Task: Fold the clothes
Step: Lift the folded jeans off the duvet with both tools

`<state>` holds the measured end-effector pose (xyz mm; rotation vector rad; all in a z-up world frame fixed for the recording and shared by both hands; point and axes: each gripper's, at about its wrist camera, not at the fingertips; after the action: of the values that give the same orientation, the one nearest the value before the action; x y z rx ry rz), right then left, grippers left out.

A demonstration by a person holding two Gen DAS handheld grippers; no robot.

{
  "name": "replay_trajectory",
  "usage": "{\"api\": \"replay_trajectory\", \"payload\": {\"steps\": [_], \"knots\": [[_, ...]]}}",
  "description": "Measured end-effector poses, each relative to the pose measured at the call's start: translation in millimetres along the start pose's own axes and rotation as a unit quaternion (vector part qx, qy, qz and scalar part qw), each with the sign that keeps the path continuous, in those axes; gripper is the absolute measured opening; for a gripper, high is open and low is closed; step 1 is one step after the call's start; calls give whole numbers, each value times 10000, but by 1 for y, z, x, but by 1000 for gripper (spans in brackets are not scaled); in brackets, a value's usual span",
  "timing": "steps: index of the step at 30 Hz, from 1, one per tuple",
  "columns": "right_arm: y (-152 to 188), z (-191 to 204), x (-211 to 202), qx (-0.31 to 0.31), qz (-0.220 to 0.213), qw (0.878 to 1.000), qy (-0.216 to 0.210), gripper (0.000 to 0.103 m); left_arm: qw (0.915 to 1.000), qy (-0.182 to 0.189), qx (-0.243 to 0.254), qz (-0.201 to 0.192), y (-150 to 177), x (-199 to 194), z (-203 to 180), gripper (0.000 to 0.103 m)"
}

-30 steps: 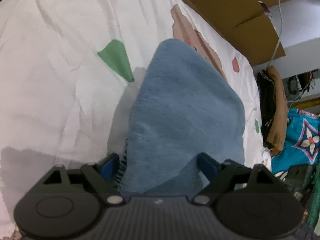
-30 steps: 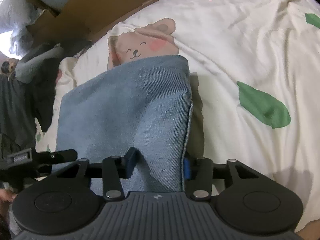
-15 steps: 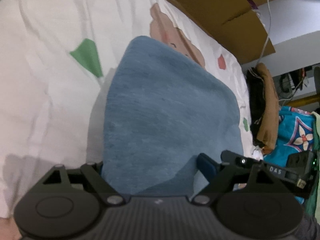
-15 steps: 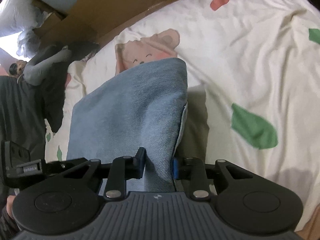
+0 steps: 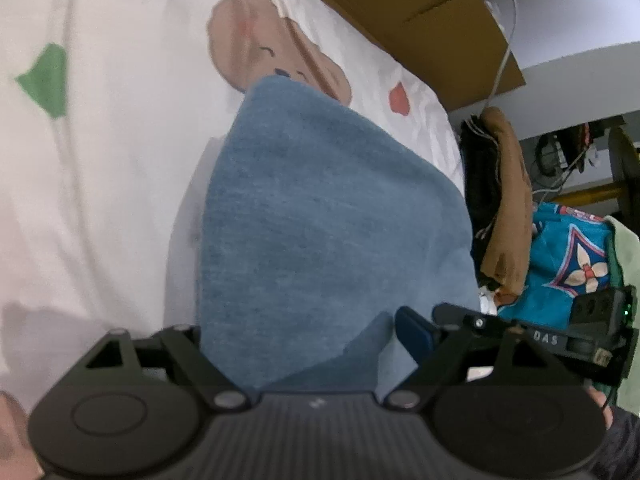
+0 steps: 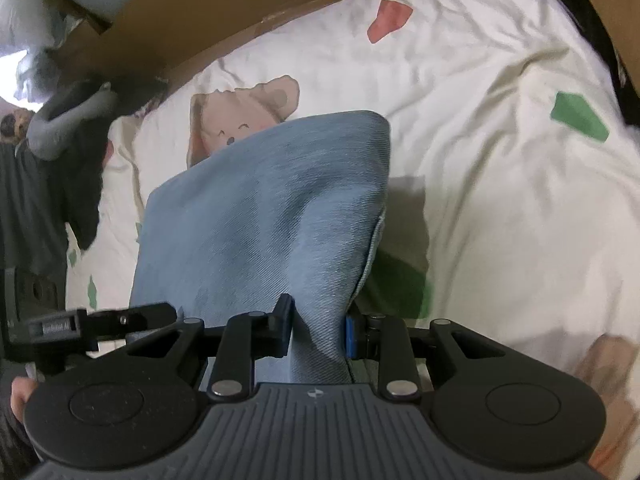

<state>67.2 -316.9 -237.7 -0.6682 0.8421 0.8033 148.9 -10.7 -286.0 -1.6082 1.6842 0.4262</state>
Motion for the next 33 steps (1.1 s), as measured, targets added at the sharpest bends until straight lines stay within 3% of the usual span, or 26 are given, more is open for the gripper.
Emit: {"api": "replay_trajectory", "payload": {"steps": [12, 17, 23, 30, 33], "knots": [[-23, -35, -29, -127, -85, 9999, 25, 27, 10000, 24, 31, 91, 9, 32, -38, 86], [-13, -69, -30, 147, -436, 9985, -312, 26, 9993, -259, 244, 115, 12, 40, -49, 86], [2, -97, -22, 398, -770, 9943, -628, 31, 9993, -331, 108, 136, 4, 38, -43, 81], [1, -115, -17, 575, -770, 9908, -956, 32, 9972, -538, 496, 167, 3, 51, -51, 89], [-2, -122, -13, 638, -648, 9894, -1129, 33, 9976, -503, 425, 232, 5, 58, -47, 94]]}}
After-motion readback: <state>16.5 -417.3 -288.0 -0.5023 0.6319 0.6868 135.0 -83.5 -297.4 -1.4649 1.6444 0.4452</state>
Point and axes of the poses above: each gripper's, at about its wrist camera, not at the fingertips, and x roughly the way its jaws point, z to its left, y to its underside, and after that the axes turned 8 degrees about x, right-handed
